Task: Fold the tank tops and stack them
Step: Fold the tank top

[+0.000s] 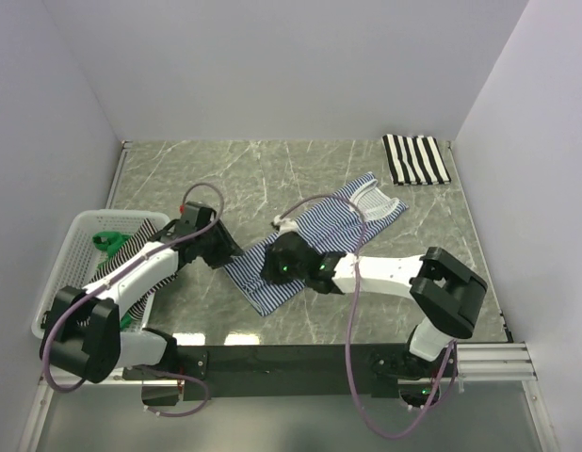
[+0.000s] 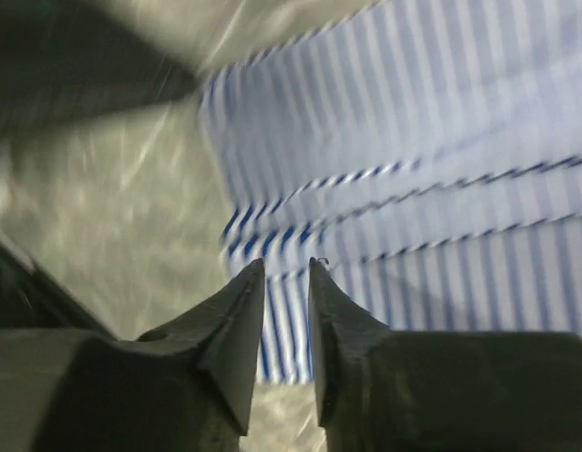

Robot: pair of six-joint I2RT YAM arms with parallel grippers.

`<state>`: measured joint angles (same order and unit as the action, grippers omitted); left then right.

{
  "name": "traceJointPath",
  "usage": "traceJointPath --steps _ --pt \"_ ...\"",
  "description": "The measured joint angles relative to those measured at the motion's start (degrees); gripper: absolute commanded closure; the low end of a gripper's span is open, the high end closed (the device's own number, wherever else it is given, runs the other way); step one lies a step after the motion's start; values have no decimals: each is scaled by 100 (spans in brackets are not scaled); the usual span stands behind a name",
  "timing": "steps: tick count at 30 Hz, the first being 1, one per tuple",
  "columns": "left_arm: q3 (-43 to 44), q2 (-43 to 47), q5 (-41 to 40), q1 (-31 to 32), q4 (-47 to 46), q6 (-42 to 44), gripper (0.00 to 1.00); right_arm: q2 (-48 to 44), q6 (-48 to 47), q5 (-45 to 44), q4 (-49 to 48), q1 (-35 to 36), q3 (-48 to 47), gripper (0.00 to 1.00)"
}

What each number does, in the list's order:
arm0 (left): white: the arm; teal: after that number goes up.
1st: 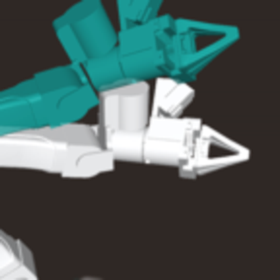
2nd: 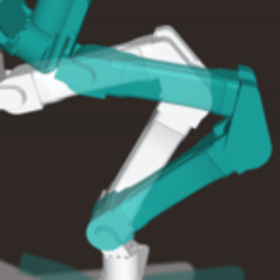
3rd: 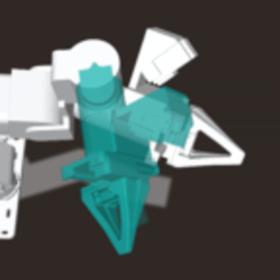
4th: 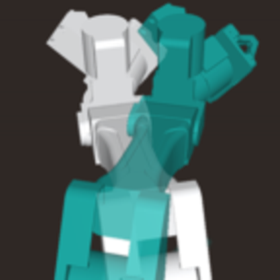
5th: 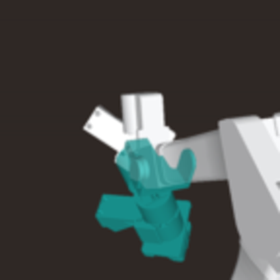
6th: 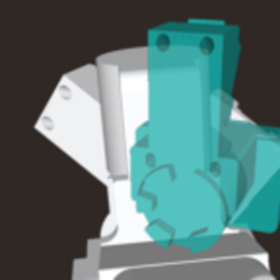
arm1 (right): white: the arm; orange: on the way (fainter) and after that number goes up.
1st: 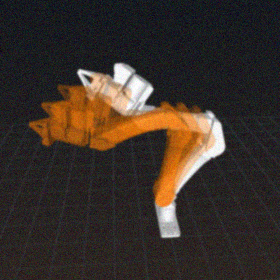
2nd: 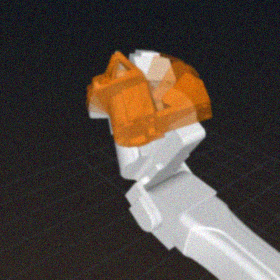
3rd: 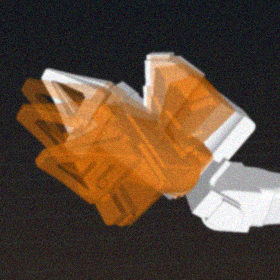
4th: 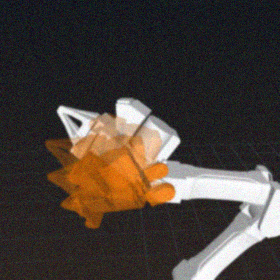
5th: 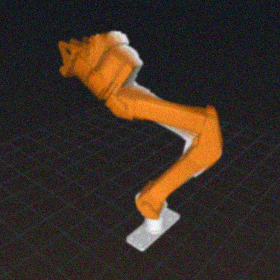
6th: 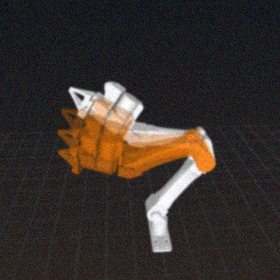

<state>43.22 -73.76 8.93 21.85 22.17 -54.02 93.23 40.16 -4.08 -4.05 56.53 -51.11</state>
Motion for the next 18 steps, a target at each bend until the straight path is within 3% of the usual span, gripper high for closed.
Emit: traceJointPath --steps 7,18 --pt "-588 122 96 -535 -157 -72 48 68 -564 -555 837 1217 -291 57" --pt "-992 -343 546 -946 -925 85 46 695 -1191 -1362 1834 1875 -1169 50"
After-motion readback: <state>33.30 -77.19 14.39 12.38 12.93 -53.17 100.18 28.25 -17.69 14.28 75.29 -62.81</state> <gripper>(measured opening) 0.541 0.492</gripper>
